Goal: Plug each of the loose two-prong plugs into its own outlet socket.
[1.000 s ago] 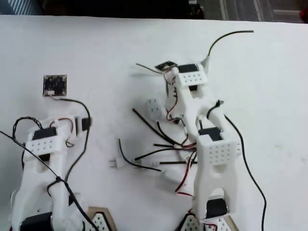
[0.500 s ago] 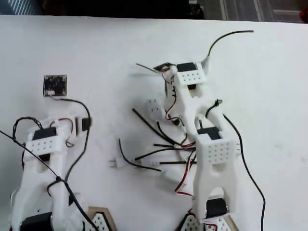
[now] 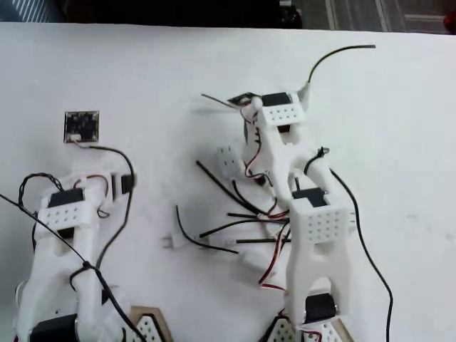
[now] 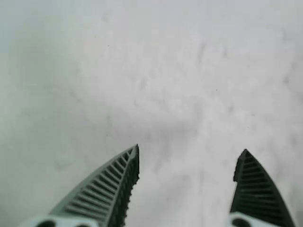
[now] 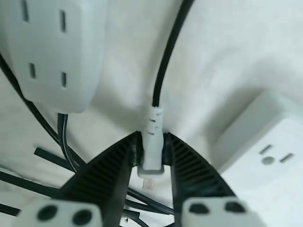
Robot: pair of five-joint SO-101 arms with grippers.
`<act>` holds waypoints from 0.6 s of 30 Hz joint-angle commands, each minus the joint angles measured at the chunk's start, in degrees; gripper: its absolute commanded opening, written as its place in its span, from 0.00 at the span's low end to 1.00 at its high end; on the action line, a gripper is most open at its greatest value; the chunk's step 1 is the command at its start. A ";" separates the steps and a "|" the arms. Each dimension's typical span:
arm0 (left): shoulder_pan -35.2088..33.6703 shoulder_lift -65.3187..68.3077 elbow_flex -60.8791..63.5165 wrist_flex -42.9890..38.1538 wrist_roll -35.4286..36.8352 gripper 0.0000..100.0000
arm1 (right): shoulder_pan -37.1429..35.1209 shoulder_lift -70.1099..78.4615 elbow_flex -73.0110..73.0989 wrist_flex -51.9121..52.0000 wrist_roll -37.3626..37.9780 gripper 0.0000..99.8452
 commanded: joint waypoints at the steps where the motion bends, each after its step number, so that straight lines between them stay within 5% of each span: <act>1: -0.48 -2.15 -0.26 -0.97 0.18 0.32 | 0.40 -0.84 -2.46 0.48 -0.62 0.06; 11: -0.48 -2.15 -0.26 -0.97 0.18 0.32 | -0.22 -8.13 -4.92 8.04 -0.62 0.02; 18: -0.04 -2.15 -0.18 -0.97 0.18 0.32 | -2.33 -23.87 7.30 7.60 -1.05 0.02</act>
